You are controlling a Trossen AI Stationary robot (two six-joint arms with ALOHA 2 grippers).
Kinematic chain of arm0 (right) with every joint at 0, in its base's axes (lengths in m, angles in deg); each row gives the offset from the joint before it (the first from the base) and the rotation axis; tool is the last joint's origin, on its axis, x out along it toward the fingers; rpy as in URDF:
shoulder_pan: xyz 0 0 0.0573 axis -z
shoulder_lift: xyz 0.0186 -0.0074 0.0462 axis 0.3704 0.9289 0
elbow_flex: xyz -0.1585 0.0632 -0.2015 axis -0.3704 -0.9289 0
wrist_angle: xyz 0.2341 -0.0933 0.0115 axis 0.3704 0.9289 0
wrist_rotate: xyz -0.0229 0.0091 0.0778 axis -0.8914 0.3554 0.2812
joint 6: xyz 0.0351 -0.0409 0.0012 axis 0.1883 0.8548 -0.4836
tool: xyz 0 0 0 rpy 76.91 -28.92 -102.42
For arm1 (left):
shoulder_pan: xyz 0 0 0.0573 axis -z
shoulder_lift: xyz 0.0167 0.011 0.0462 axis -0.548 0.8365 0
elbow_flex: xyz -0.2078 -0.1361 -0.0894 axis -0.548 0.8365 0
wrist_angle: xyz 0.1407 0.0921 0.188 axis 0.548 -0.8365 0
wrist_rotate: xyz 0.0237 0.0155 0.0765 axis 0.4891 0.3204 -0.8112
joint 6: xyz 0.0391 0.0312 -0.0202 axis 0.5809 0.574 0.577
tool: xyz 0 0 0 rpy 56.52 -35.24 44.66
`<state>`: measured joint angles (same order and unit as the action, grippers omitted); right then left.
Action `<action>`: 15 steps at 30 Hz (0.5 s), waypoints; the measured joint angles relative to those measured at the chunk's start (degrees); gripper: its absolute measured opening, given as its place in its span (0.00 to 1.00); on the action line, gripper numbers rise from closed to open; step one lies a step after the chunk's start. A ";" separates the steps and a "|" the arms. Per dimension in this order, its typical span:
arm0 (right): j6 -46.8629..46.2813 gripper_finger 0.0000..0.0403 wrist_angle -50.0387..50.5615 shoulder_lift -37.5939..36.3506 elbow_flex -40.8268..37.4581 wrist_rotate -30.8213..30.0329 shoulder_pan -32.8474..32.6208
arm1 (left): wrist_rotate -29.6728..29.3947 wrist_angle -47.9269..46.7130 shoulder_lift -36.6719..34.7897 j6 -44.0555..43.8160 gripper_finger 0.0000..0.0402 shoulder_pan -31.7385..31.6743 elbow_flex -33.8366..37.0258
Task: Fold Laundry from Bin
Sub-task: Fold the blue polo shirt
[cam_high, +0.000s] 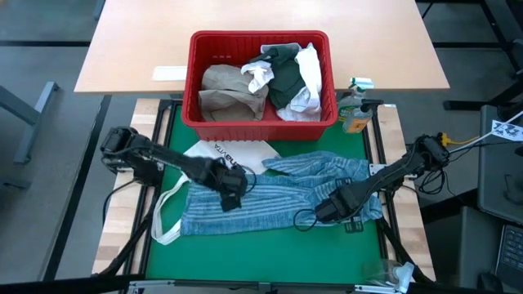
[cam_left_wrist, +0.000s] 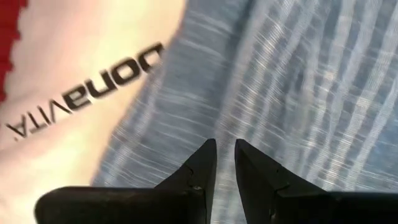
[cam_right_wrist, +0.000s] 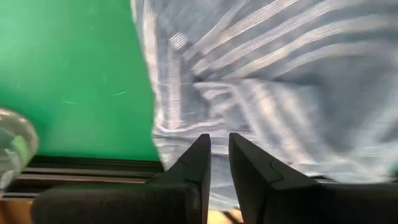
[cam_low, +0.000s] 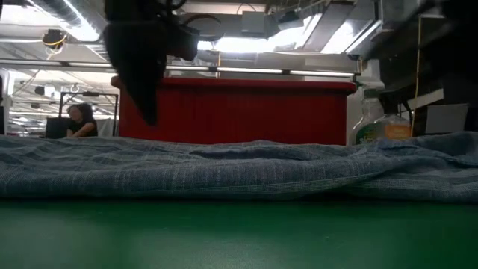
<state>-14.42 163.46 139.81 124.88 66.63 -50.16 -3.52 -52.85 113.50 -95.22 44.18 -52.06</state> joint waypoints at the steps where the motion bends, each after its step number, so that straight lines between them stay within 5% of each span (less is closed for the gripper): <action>1: 0.90 0.15 0.82 0.00 1.33 -1.44 0.00 | 1.18 -0.08 -0.74 1.60 0.14 -1.20 0.00; 8: 8.29 0.15 -1.63 0.00 9.13 -13.37 3.73 | 5.34 -3.73 -6.63 11.36 0.14 -7.33 -0.01; 15: 18.93 0.15 -19.10 0.00 10.76 -20.68 14.52 | 5.41 -12.39 -10.71 12.76 0.14 -12.05 -0.02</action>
<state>4.51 144.36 139.81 135.64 45.95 -35.64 1.89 -65.24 102.80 -82.46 32.14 -52.08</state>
